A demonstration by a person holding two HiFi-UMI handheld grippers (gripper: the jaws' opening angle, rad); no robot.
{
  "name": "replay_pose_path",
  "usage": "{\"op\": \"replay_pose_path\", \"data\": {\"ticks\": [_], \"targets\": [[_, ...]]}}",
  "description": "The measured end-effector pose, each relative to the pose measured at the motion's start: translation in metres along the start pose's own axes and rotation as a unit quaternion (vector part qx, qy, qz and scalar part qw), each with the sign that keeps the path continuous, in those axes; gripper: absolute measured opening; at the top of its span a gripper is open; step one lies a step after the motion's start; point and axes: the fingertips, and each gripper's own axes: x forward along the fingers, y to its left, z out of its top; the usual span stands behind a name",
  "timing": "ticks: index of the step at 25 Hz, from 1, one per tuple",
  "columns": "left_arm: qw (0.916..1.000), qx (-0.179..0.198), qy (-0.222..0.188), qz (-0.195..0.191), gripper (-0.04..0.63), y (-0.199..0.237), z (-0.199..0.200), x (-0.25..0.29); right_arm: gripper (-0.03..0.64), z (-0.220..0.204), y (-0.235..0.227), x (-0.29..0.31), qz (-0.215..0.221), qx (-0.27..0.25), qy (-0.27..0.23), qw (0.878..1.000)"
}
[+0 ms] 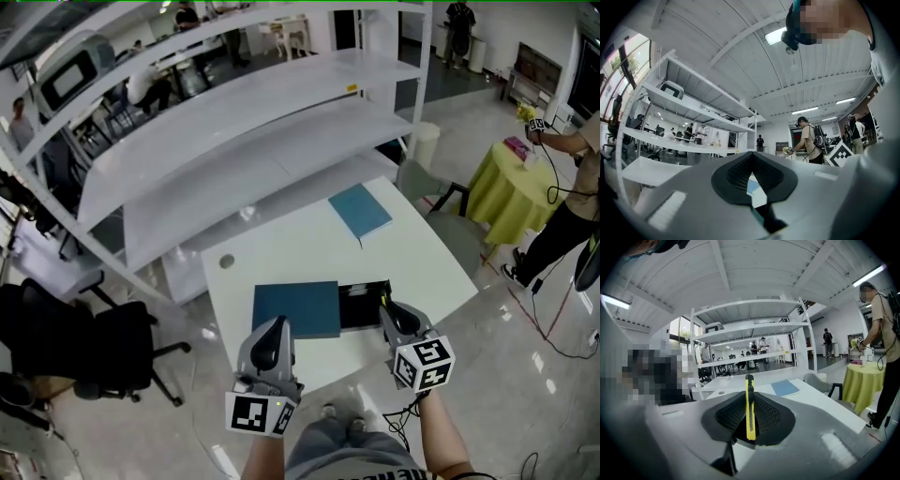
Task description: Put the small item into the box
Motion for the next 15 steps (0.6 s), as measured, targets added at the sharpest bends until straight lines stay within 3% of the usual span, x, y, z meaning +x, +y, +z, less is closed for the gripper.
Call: {"op": "replay_pose_path", "data": {"ticks": [15], "targets": [[0.9998, -0.01, 0.017, 0.006, 0.018, 0.027, -0.016, 0.002, 0.057, -0.056, -0.002, 0.055, 0.016, -0.022, 0.117, 0.993]]}}
